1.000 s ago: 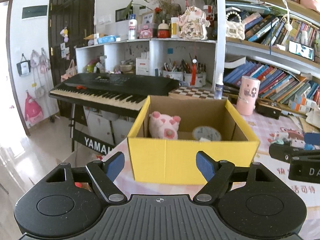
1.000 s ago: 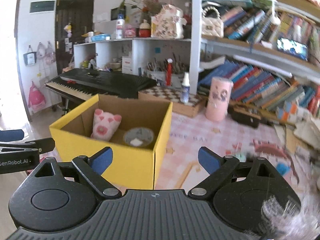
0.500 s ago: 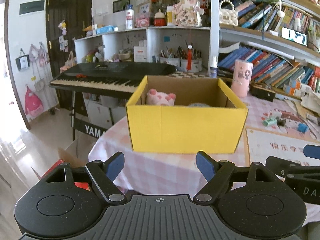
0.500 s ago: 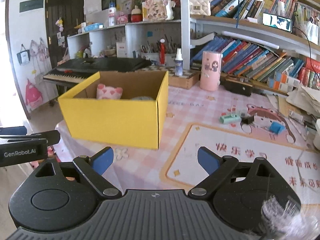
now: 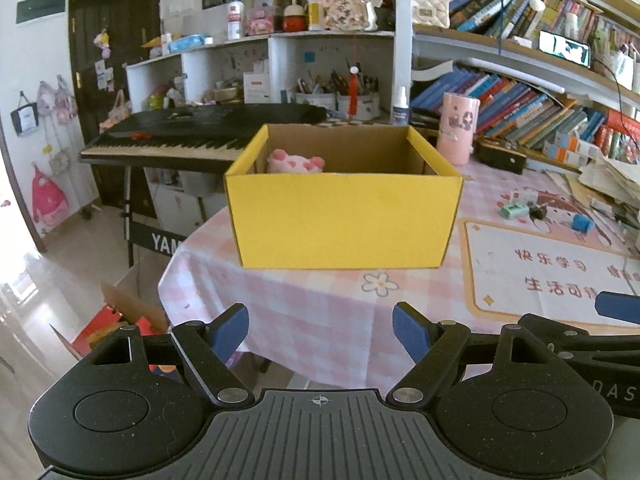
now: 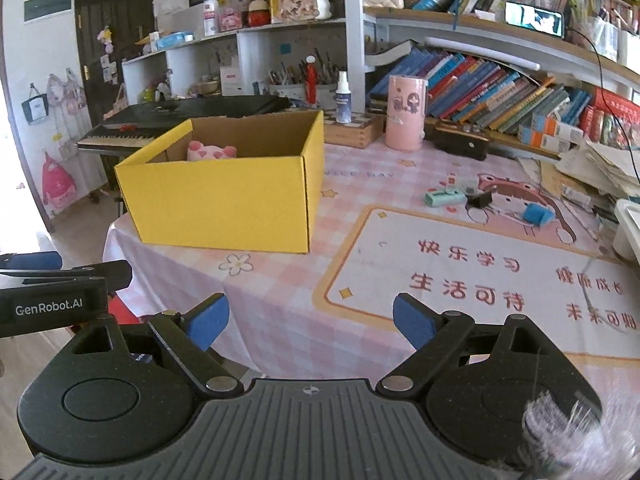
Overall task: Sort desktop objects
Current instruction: 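Move both open tools back over the desk mat toward remaining items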
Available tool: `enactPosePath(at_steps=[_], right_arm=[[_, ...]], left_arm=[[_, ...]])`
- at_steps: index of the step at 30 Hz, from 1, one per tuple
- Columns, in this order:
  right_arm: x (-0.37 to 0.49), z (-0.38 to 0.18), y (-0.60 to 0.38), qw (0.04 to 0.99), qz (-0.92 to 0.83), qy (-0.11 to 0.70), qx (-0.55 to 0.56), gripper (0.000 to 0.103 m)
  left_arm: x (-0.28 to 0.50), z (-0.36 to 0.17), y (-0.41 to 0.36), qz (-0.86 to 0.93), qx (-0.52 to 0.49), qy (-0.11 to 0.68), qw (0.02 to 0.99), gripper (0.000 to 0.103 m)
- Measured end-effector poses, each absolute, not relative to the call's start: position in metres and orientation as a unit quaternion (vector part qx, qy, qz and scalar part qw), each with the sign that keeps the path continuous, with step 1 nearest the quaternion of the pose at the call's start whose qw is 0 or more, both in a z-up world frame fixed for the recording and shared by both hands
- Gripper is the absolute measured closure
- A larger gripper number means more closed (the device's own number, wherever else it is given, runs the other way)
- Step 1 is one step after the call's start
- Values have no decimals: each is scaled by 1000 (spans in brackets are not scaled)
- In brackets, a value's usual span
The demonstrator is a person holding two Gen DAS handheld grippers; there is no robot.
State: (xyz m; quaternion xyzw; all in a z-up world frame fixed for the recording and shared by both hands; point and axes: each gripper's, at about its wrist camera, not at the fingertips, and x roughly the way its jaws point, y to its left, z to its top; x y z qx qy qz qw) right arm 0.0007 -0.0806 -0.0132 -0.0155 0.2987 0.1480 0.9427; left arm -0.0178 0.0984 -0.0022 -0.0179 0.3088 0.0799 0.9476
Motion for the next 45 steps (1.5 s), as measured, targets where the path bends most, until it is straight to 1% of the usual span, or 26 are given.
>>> enactPosePath(at_steps=[8, 27, 45], right_arm=[[-6, -19, -94, 941, 121, 315, -7, 13], [-9, -21, -137, 945, 44, 324, 6, 13], [28, -24, -180, 941, 22, 338, 15, 13]], left_arm=[[-15, -5, 86, 51, -12, 319, 946, 21], [10, -8, 40, -26, 5, 321, 947, 21], [57, -12, -10, -56, 20, 334, 941, 21]])
